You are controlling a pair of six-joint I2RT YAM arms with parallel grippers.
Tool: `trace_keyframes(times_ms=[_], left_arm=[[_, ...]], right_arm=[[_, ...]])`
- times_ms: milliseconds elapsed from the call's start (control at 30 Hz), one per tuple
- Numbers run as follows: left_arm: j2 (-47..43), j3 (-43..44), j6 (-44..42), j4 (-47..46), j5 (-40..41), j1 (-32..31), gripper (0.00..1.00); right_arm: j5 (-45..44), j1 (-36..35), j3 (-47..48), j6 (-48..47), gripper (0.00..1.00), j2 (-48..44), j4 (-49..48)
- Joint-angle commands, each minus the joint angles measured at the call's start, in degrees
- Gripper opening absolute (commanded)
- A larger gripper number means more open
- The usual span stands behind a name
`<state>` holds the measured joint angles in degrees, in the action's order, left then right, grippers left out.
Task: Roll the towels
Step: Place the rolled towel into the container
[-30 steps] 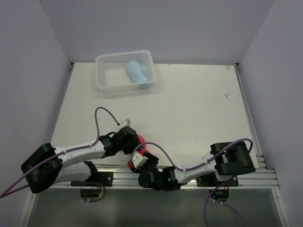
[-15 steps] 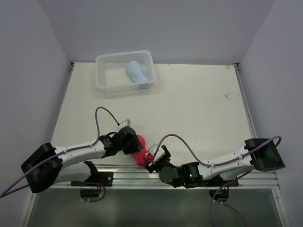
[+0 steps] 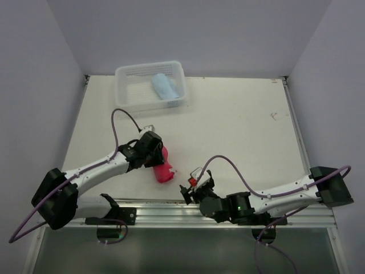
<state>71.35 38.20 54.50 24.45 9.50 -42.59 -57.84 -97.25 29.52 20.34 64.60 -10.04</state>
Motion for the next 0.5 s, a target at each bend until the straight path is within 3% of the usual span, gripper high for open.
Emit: trace_keyframes(times_ms=[0,267,467], left_arm=[[1.24,10.11,-9.66,1.13,2.11,6.10,0.45],[15.03,35.08,-19.07,4.03,-2.11,20.95,0.45],[28.39,55.74,-19.52,4.03,-6.77,30.36,0.45]], right_arm=[[-1.41,2.85,0.19,3.21,0.75,-2.80,1.52],[5.37,13.92,1.94,1.90,0.76,-8.87,6.43],[10.82,21.13,3.70,1.72,0.77,-9.40,9.34]])
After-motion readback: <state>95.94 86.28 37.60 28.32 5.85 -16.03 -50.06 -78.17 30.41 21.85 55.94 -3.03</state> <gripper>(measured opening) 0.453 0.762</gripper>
